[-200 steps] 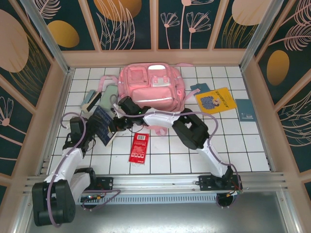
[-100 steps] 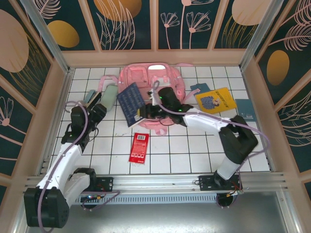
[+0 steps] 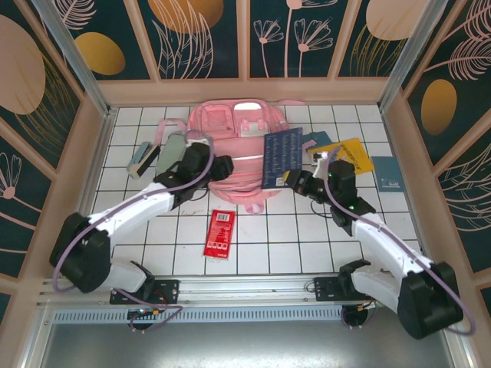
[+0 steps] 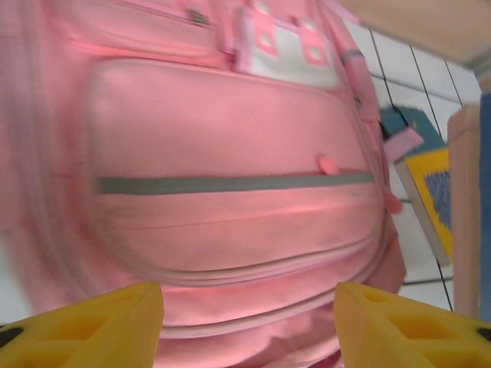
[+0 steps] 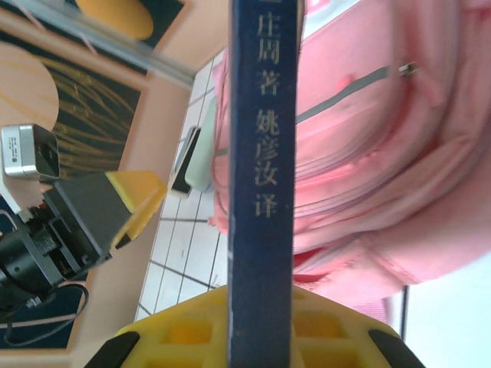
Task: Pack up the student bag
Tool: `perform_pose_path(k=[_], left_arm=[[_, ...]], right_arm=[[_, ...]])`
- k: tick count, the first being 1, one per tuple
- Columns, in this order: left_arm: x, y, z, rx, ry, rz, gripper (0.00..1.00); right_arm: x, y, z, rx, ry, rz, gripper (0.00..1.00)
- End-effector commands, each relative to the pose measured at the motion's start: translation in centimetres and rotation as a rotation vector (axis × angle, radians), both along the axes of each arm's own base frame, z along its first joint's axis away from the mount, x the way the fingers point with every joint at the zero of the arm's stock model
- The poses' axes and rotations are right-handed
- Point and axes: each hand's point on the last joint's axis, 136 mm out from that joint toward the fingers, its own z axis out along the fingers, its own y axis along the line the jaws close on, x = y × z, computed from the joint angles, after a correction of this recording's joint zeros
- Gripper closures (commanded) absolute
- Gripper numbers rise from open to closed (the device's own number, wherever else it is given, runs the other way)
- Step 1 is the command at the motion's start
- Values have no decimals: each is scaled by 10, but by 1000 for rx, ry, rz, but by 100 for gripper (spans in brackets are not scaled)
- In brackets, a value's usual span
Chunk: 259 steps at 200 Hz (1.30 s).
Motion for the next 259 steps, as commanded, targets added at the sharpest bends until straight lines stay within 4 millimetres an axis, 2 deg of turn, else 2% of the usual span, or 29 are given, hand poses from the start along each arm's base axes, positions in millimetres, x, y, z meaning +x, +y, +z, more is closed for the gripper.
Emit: perform_pose_path(k=[1, 24, 65, 71, 76, 102, 170, 184, 197, 210, 233, 259], left_arm=[[-3, -28, 2, 131, -45, -116, 42], [-16, -61, -7, 182, -54, -237, 43], [-28, -91, -36, 320, -47, -373, 48], [-28, -93, -35, 346, -61, -374, 48], [-27, -95, -48, 388, -53, -376, 47], [-16, -100, -62, 489, -64, -357, 46], [-3, -126, -87, 568, -78, -416, 44], [1, -126, -95, 602, -71, -406, 50], [5, -125, -98, 625, -70, -391, 69], [10, -123, -93, 631, -81, -359, 86], [19, -115, -63, 622, -137, -268, 99], [28, -102, -19, 602, -205, -153, 100]], right_arm=[[-9, -21, 6, 26, -28, -34, 100], [-13, -46, 0, 16, -25, -101, 100], [-16, -73, -4, 61, -17, -162, 100], [-17, -74, -4, 68, -16, -163, 100], [-17, -75, -4, 74, -14, -162, 100], [-19, -74, -6, 92, -7, -155, 100], [-23, -72, -10, 97, 4, -145, 100], [-23, -72, -10, 98, 4, -143, 100], [-24, -72, -10, 96, 3, -141, 100], [-24, -72, -10, 96, 4, -141, 100], [-26, -71, -12, 99, 7, -133, 100], [-27, -70, -13, 120, 12, -124, 100]])
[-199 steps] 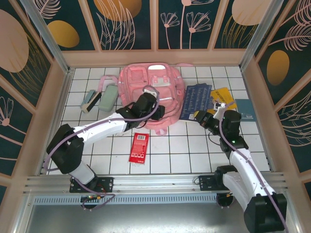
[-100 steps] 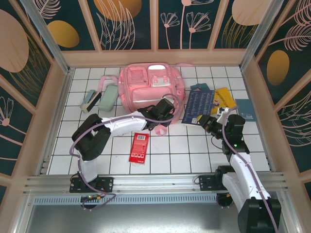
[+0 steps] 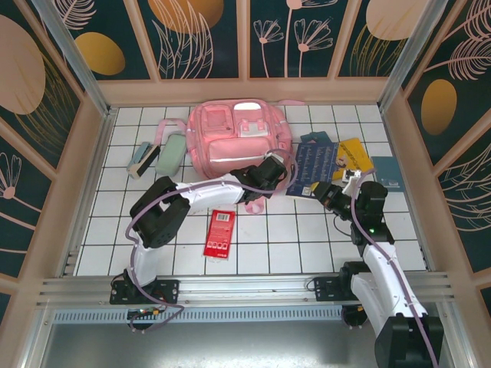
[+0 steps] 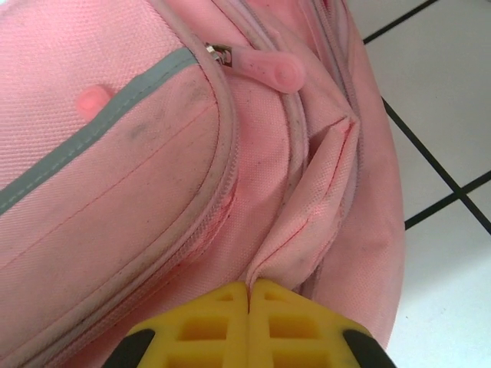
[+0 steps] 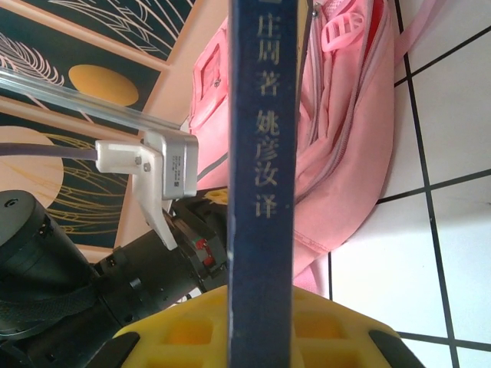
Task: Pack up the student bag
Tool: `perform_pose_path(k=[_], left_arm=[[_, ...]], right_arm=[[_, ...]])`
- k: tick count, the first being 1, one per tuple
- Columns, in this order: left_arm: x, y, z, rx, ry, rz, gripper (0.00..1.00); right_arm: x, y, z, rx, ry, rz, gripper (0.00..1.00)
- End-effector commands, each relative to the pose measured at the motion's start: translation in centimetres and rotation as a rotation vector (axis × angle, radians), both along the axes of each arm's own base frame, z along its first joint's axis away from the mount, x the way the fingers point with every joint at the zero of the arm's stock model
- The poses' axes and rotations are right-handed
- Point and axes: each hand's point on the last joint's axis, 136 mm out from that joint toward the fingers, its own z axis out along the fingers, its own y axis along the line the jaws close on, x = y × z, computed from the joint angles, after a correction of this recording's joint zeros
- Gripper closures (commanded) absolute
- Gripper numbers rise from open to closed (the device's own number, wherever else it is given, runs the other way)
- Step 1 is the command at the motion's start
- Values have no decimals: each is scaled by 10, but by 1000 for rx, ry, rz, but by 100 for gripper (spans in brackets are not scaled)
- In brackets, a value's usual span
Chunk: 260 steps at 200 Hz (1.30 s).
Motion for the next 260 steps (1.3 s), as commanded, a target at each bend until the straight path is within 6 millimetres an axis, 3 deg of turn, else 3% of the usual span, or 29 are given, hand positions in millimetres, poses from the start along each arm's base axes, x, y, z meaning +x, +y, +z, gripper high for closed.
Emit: perform_pose_path(k=[1, 52, 92, 113, 117, 170, 215, 260], left_arm=[[23, 22, 71, -41, -162, 150, 100], [26, 34, 155, -178, -291, 221, 100], [13, 17, 196, -348, -262, 141, 100], [6, 10, 192, -390, -209, 116, 100], [2, 12, 204, -418, -216, 114, 100], [-17, 5, 212, -447, -199, 71, 100], [-21, 5, 214, -461, -190, 56, 100], [-25, 2, 216, -477, -178, 37, 100]], right_arm=[[-3, 4, 9, 34, -43, 29, 100], [-10, 22, 7, 157, -37, 125, 100], [-12, 66, 8, 177, -32, 246, 100], [-12, 82, 8, 209, -21, 287, 100], [-12, 84, 7, 216, -16, 290, 100], [2, 117, 5, 223, -3, 355, 100], [44, 142, 8, 220, -29, 345, 100], [84, 164, -9, 214, 10, 326, 100]])
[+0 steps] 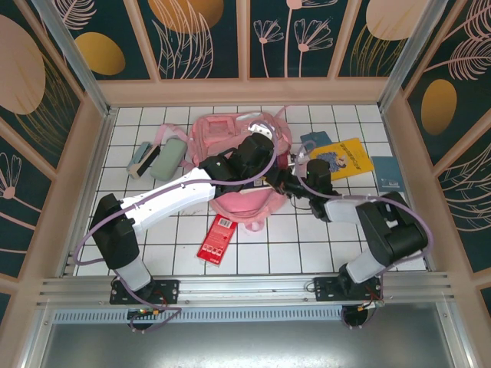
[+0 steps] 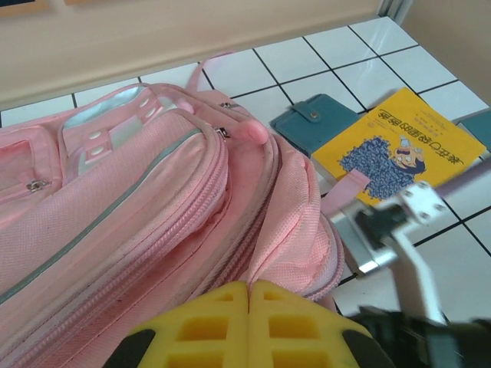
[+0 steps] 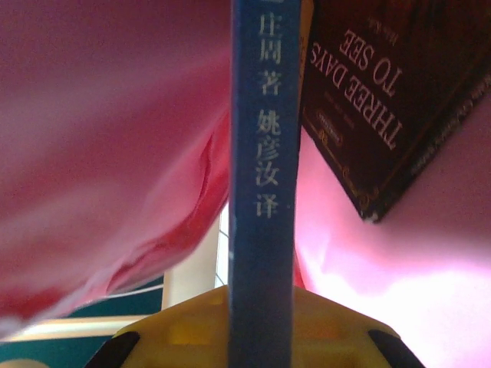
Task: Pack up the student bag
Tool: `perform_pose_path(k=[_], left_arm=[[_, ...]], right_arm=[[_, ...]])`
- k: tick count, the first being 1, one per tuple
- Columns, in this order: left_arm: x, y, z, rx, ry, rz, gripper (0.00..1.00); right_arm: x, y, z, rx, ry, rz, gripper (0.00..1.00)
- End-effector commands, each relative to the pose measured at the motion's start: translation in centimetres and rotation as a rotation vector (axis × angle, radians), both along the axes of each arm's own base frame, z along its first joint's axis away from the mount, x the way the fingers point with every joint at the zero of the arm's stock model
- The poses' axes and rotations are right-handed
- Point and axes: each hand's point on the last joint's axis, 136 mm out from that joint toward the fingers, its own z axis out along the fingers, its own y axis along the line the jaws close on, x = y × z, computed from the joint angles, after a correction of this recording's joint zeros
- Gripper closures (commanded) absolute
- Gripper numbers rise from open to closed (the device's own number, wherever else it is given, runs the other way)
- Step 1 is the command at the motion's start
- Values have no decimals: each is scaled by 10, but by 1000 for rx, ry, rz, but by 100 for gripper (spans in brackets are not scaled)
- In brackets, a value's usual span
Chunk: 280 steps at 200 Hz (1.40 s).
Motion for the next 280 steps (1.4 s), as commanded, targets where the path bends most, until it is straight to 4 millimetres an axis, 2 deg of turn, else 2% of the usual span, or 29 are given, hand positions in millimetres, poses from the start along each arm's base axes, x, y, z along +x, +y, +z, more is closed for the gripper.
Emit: perform_pose_path(k=[1, 68, 92, 98, 111, 126, 154, 179, 215, 260, 280], left_arm=[[-5, -3, 47, -135, -63, -7, 100], [-6, -6, 50, -154, -63, -22, 100], [-7, -5, 50, -151, -63, -21, 100], [-7, -4, 51, -149, -66, -18, 100], [-6, -2, 49, -140, -69, -11, 100], [-4, 2, 46, -124, -72, 9, 100], [-1, 10, 40, -98, -81, 51, 100], [2, 16, 32, -68, -84, 88, 100], [5, 28, 16, -26, -81, 141, 100], [5, 31, 2, 3, -67, 154, 100], [5, 34, -10, 27, -58, 166, 100]], right_arm=[[25, 14, 23, 39, -109, -17, 100], [64, 37, -15, -21, -40, -57, 100], [74, 47, -25, -46, -25, -57, 96], [75, 49, -27, -53, -19, -53, 92], [77, 53, -32, -74, -10, -44, 66], [76, 53, -35, -100, -5, -42, 48], [69, 40, -34, -146, -17, -73, 34], [56, 25, -34, -195, -17, -91, 32], [36, 2, -35, -288, -20, -131, 24], [14, -23, -38, -363, -12, -167, 24], [4, -36, -26, -383, -42, -194, 24]])
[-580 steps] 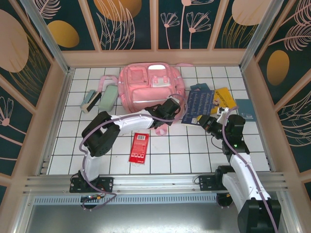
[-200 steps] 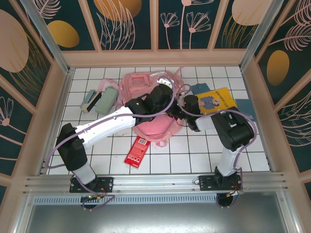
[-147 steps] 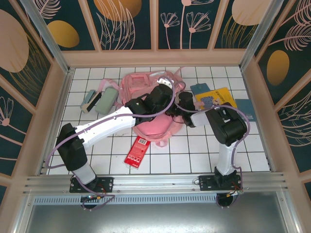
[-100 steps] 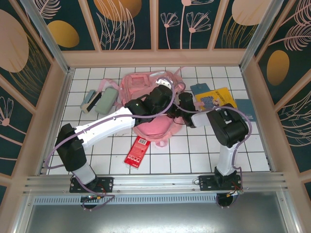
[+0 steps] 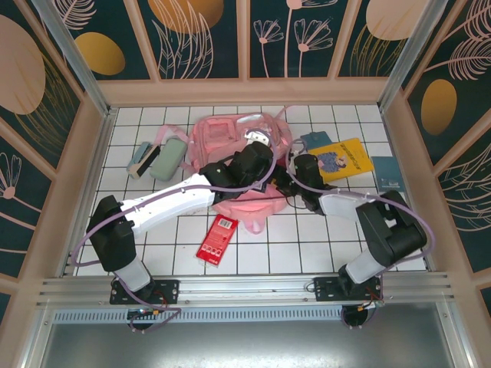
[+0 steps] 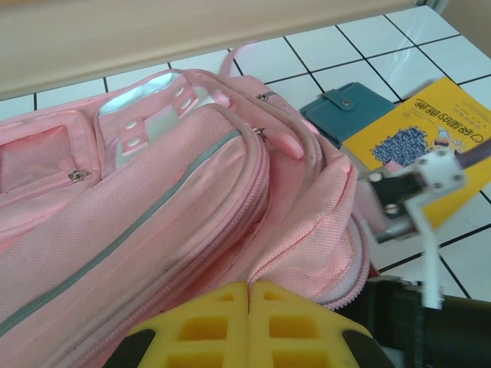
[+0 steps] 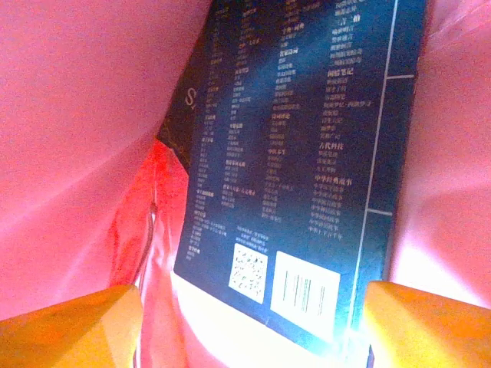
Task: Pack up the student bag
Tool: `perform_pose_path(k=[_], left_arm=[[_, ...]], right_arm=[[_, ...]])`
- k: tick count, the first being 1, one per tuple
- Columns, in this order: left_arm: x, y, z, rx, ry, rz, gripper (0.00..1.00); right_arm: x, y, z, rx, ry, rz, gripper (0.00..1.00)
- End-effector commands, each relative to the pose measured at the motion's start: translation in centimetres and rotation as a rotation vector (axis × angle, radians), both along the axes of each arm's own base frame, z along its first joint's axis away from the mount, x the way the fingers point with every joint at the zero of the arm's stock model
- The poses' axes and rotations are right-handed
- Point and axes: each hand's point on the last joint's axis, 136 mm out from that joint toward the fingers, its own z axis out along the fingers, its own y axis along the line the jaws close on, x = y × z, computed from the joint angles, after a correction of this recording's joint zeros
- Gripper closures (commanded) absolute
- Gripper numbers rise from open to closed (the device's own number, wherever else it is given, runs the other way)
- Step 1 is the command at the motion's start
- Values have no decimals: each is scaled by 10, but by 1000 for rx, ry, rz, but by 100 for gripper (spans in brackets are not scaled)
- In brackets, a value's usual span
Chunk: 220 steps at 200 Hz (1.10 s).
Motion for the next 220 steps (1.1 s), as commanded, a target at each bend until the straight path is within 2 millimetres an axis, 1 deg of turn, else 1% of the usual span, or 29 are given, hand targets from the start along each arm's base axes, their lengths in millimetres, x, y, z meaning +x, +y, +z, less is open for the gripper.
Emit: perform_pose_path(k=[1, 21, 27, 46, 53, 58, 63, 70, 77, 82, 95, 101, 107, 120, 135, 141, 142, 145, 160, 170, 181, 194, 197, 204, 208, 213, 217, 220], left_arm=[[8, 17, 9, -11, -49, 85, 100], [8, 18, -5, 8, -29, 89, 100], [7, 17, -7, 7, -22, 86, 100], [7, 14, -15, 6, -9, 82, 100], [7, 14, -17, 10, -6, 83, 100], [7, 13, -18, 10, -5, 82, 100], [8, 13, -19, 13, -3, 82, 100], [8, 11, -20, 12, -1, 77, 100], [8, 10, -20, 10, 2, 71, 93], [8, 8, -19, 7, 6, 65, 85], [7, 2, -16, -11, 16, 43, 63], [7, -2, -13, -22, 17, 33, 57], [6, -5, -9, -35, 18, 19, 55], [7, -13, 1, -59, 15, -6, 54], [7, -20, 17, -94, 4, -29, 47], [8, -23, 23, -110, -4, -38, 44], [9, -25, 17, -100, 3, -40, 43], [10, -29, 13, -98, 9, -46, 43], [11, -41, 14, -126, 17, -77, 42], [10, -50, 11, -140, 36, -103, 38], [11, -57, 5, -150, 55, -117, 37], [9, -60, -2, -158, 69, -124, 34], [9, -60, -4, -157, 71, -124, 32], [8, -60, -6, -164, 74, -127, 30], [7, -60, -8, -168, 77, -131, 27], [5, -60, -9, -175, 79, -134, 25], [5, -59, -10, -179, 79, -133, 21], [4, -58, -11, -183, 79, -137, 20]], right_arm=[[-14, -23, 6, -74, -28, -36, 24], [-23, -39, 21, -104, -68, -68, 25], [-26, -45, 25, -116, -75, -78, 25], [-33, -62, 44, -126, -124, -110, 25], [-34, -72, 51, -124, -145, -129, 25], [-35, -77, 52, -125, -147, -142, 26], [-34, -87, 55, -125, -151, -168, 26], [-33, -95, 57, -124, -156, -186, 26], [-31, -107, 57, -126, -154, -214, 27], [-29, -117, 55, -133, -143, -243, 28], [-25, -136, 51, -157, -129, -285, 29], [-23, -144, 48, -177, -123, -309, 29], [-21, -155, 44, -201, -113, -340, 30], [-17, -171, 37, -239, -103, -392, 30], [-9, -196, 32, -275, -96, -478, 31], [-6, -202, 31, -284, -96, -501, 32], [-5, -205, 30, -287, -97, -509, 32], [-3, -209, 31, -292, -100, -522, 32], [8, -227, 28, -311, -95, -577, 32], [18, -234, 27, -312, -86, -595, 32], [29, -241, 27, -313, -79, -610, 32], [45, -250, 29, -332, -80, -629, 32], [50, -253, 31, -337, -83, -635, 31], [59, -259, 28, -354, -71, -644, 31], [65, -263, 28, -364, -68, -650, 30], [71, -267, 28, -374, -66, -658, 30], [74, -270, 26, -381, -59, -660, 29], [80, -275, 26, -387, -56, -668, 29]])
